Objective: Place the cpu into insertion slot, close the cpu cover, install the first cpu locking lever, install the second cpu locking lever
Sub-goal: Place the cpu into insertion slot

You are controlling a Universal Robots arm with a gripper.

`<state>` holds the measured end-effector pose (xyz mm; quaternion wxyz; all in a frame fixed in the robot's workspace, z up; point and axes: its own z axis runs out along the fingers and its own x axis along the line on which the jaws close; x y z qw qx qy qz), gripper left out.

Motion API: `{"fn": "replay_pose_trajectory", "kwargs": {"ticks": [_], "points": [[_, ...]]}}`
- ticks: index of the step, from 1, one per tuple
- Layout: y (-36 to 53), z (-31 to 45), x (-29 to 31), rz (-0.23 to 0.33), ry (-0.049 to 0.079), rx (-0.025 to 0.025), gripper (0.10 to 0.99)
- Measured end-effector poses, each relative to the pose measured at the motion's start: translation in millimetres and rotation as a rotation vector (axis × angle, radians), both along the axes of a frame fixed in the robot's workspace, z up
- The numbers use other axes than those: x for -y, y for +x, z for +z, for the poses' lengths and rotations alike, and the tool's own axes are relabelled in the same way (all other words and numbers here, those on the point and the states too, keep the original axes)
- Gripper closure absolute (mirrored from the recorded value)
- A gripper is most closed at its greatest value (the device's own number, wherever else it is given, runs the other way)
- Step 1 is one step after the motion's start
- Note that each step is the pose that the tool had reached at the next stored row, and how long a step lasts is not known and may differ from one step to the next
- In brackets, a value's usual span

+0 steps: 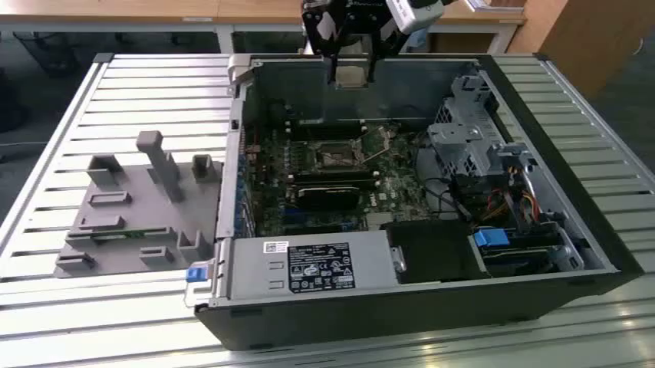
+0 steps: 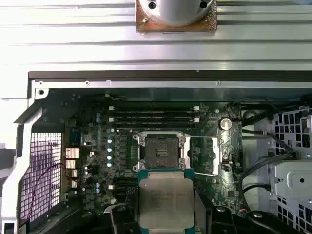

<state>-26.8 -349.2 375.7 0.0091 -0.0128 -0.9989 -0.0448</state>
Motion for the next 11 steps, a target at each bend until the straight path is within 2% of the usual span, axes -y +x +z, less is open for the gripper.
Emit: {"fn": "replay_pose_trajectory", "kwargs": {"ticks": [11], "points": [[0.0, 0.0, 0.0, -0.004, 0.0, 0.0, 0.545]]}}
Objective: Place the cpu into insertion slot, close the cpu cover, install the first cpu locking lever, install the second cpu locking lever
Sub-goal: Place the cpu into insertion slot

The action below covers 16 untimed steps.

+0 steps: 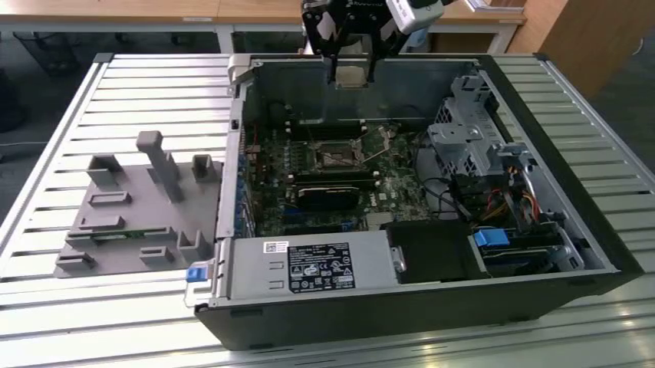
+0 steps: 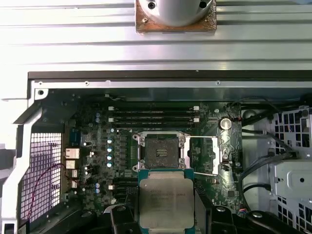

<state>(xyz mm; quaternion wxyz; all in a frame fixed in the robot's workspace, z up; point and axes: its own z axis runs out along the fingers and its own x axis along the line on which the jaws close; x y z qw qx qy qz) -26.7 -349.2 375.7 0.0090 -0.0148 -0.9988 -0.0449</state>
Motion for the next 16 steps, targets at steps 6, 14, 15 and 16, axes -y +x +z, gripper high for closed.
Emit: {"fn": "replay_pose_trajectory", "kwargs": {"ticks": [6, 14, 15, 16], "points": [[0.0, 0.0, 0.0, -0.016, 0.0, 0.0, 0.545], [0.0, -0.1, -0.1, -0.028, -0.002, 0.0, 0.545], [0.0, -0.1, -0.1, -0.029, -0.002, 0.0, 0.545], [0.0, -0.1, -0.1, -0.029, -0.002, 0.0, 0.545]]}}
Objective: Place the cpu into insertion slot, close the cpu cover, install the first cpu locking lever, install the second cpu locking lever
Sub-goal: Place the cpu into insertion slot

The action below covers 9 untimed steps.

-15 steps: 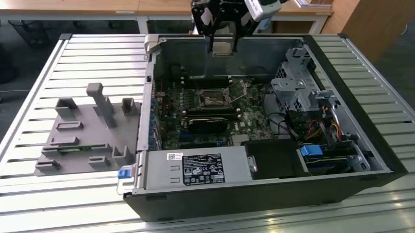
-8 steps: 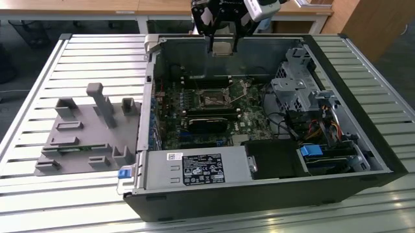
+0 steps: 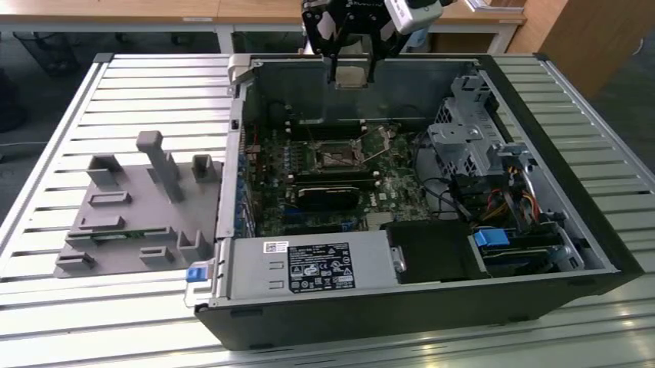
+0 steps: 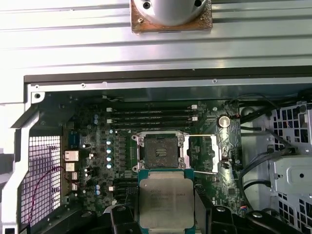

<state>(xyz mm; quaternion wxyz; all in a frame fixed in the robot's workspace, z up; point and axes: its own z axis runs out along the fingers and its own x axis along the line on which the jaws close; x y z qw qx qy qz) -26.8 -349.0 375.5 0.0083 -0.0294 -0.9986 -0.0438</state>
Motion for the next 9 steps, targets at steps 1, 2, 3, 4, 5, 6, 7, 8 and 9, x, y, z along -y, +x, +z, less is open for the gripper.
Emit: {"fn": "replay_pose_trajectory", "kwargs": {"ticks": [1, 2, 3, 4, 5, 6, 7, 8, 9], "points": [[0.0, 0.0, 0.0, -0.001, 0.0, 0.0, 0.545], [0.0, 0.0, 0.0, -0.001, 0.0, 0.0001, 0.545], [0.0, -0.1, 0.0, -0.002, 0.0, 0.0, 0.545], [0.0, -0.1, 0.0, -0.004, -0.001, 0.0, 0.545], [0.0, -0.1, 0.0, -0.005, -0.001, 0.0, 0.545], [0.0, -0.1, 0.0, -0.006, -0.001, 0.0, 0.545], [0.0, -0.1, 0.0, -0.007, -0.002, 0.0, 0.545], [0.0, -0.1, 0.0, -0.009, -0.002, 0.0001, 0.545], [0.0, -0.1, 0.0, -0.01, -0.002, 0.0, 0.545]]}}
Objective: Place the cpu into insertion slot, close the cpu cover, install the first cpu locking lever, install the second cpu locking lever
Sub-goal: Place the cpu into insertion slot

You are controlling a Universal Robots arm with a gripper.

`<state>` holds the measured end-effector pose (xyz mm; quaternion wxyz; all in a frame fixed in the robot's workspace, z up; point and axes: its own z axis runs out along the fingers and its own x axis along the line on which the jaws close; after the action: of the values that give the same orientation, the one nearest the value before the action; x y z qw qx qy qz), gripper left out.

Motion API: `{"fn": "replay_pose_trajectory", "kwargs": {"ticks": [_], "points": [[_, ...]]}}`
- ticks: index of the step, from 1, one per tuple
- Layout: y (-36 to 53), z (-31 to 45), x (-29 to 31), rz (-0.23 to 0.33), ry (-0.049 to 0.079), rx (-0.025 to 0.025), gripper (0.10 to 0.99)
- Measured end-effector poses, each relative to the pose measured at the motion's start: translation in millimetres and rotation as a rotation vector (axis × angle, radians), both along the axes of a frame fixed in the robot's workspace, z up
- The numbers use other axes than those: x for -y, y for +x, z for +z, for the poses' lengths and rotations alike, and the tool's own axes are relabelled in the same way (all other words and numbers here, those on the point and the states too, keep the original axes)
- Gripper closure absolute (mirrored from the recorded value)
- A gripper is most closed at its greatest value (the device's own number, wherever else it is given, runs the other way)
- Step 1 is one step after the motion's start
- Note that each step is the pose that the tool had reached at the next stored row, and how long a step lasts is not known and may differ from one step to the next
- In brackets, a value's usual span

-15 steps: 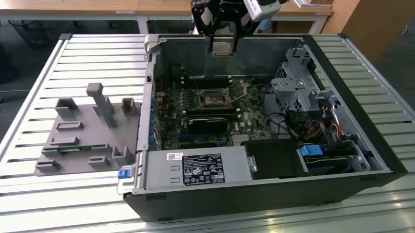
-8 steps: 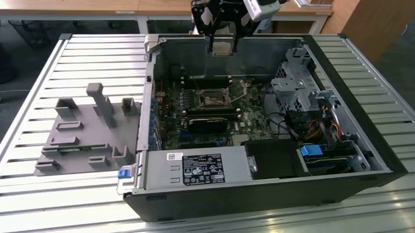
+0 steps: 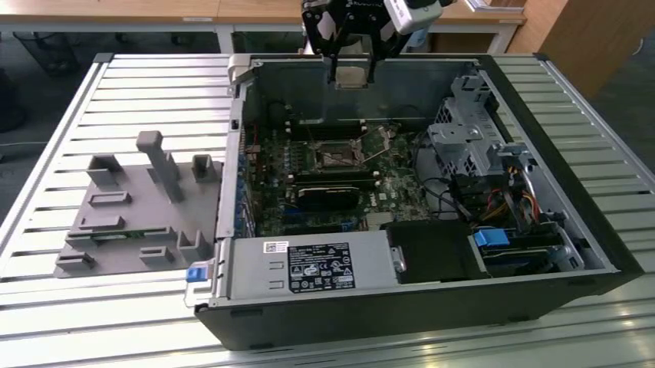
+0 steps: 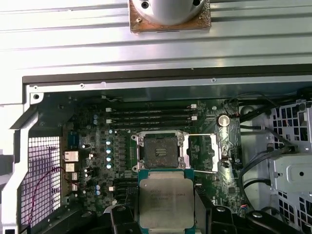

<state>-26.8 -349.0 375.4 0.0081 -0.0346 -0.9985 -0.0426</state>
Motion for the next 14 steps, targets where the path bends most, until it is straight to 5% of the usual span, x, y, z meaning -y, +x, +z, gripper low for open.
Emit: {"fn": "replay_pose_trajectory", "kwargs": {"ticks": [14], "points": [[0.0, -0.3, -0.1, -0.05, -0.006, -0.0001, 0.545]]}}
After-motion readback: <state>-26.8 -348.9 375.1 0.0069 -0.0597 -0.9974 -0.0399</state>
